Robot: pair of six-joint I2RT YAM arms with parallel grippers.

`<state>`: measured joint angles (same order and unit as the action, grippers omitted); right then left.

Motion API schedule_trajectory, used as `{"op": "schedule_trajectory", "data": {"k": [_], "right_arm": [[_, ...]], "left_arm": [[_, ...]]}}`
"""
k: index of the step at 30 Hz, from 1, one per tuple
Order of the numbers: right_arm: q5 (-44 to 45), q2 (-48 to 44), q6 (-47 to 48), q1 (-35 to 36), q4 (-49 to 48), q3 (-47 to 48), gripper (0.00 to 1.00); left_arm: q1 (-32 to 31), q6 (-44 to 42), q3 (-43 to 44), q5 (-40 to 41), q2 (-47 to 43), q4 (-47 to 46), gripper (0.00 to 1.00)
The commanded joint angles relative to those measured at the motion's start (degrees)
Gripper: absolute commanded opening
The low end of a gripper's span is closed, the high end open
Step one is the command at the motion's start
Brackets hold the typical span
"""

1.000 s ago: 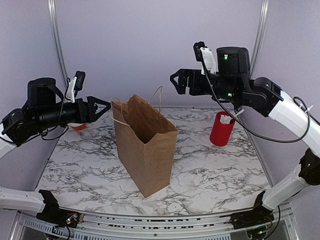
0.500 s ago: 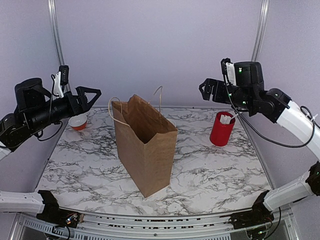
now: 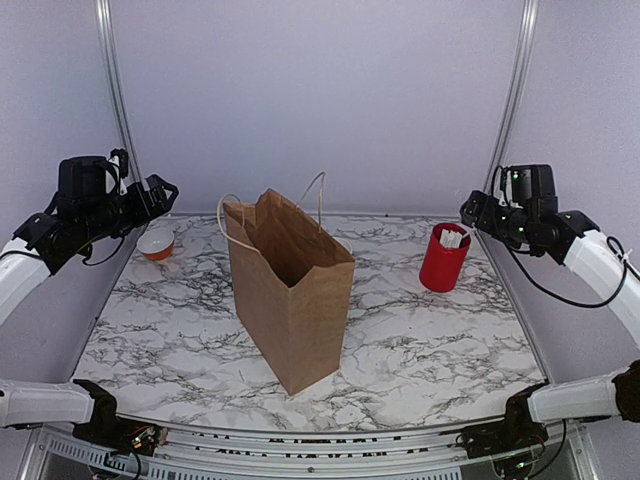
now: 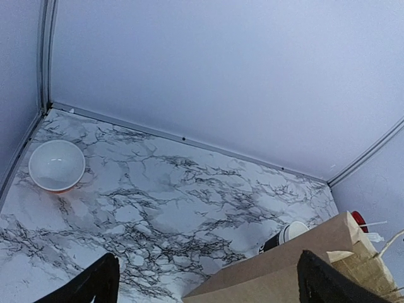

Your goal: Pack the takeout coffee

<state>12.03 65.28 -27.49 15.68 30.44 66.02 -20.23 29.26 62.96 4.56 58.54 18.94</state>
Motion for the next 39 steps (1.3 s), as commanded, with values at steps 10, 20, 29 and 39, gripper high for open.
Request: {"op": "schedule_trajectory", "data": {"k": [10, 20, 29, 39], "right_arm": [[-10.9, 0.4, -4.6, -13.8, -20.3, -12.6, 0.90], [-10.4, 13.6, -3.2, -14.7, -25.7, -7.7, 0.76], [-5.3, 17.1, -1.3, -15.1, -29.5, -6.9, 0.61], [-5.2, 18.2, 0.8, -15.1, -28.9, -4.2, 0.23]], "left_arm": [[5.7, -8.1, -7.1, 1.1, 1.4, -0.8, 0.99], [5.8, -10.5, -14.1, 4.1, -5.3, -5.3, 0.99], [5.8, -10.8, -14.4, 3.8, -5.9, -5.3, 0.99], [5.7, -10.6, -14.4, 3.3, -6.1, -5.4, 0.99]]}}
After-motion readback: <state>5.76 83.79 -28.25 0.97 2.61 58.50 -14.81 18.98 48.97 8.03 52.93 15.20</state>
